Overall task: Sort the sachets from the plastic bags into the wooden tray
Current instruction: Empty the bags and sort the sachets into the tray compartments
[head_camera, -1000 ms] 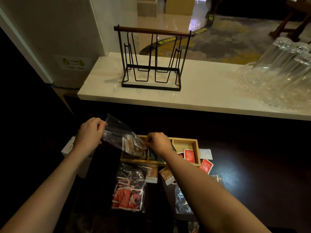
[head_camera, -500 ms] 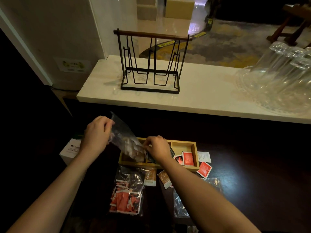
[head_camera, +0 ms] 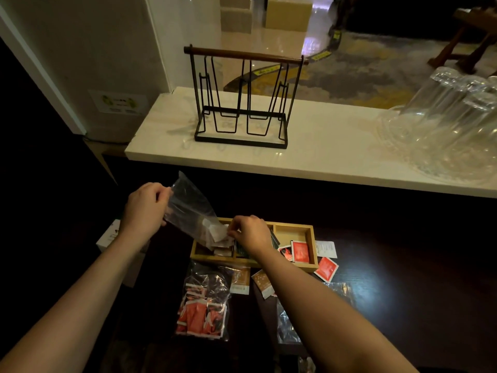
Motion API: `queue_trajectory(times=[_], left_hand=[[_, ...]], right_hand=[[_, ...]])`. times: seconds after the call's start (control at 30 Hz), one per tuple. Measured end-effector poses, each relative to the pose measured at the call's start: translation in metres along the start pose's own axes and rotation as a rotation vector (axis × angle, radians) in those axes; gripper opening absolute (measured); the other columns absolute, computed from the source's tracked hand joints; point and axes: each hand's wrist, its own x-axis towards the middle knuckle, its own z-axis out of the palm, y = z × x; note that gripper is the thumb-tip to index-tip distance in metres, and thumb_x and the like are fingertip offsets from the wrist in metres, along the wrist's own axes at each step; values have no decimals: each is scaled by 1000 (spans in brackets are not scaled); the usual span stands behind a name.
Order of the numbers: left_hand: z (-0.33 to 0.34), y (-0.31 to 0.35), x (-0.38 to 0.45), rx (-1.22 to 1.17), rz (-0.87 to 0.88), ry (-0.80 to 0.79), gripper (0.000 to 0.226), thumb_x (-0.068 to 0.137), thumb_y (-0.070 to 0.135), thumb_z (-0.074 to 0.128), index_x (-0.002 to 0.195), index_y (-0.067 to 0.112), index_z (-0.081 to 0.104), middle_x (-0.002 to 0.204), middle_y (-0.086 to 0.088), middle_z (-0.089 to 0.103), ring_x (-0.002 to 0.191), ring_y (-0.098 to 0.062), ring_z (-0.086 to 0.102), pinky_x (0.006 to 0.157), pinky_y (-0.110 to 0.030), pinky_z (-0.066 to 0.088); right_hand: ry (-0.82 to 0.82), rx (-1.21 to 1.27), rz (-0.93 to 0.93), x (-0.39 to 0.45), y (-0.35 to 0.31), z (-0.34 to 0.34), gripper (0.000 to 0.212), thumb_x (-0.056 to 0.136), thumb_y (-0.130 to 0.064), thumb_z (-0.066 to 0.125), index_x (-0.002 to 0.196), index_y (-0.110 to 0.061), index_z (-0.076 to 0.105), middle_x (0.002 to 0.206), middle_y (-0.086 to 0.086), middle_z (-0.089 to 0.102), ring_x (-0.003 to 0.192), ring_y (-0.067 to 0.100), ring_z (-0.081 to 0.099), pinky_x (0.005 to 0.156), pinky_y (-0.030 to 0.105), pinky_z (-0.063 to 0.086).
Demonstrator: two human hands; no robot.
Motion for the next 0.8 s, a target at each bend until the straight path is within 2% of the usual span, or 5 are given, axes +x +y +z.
queue_trajectory(times=[0.07,0.33,0.47,0.6,0.8], left_hand=[[1,-3,1,-30,-24,-24,25,97,22,44,94,8,65,89,-12,63,65,-20,63,48,-26,50],[-6,-4,-7,-55,-3,20,27,97,23,44,93,8,65,88,-8,63,64,-19,62,50,-30,53],[-9,-5,-7,-74,2,27,28,97,22,43,97,7,66,101,-8,64,71,-19,62,49,-26,52],[-14,-2,-6,-102,13,64,27,97,21,44,99,7,67,98,-6,62,70,-15,60,43,-14,51],[-11,-17,-3,-55,-8,57,29,98,23,43,96,6,65,96,-9,61,69,-19,60,43,-19,51]], right_hand=[[-8,-3,9,-1,0,1,14,89,-34,60,100,-28,64,104,-3,67,98,16,57,83,35,48],[14,45,5,-3,-4,-1,11,86,-35,62,96,-32,64,102,-5,66,97,16,57,77,36,52],[70,58,-21,-5,-4,-4,11,87,-31,62,97,-29,66,99,-3,67,96,16,57,77,36,50],[98,93,-53,-6,-8,-14,9,87,-27,62,93,-23,68,94,-1,69,93,17,57,78,38,48],[166,120,-19,-5,-3,-29,9,86,-25,63,94,-24,68,92,-5,70,90,12,53,68,25,36]])
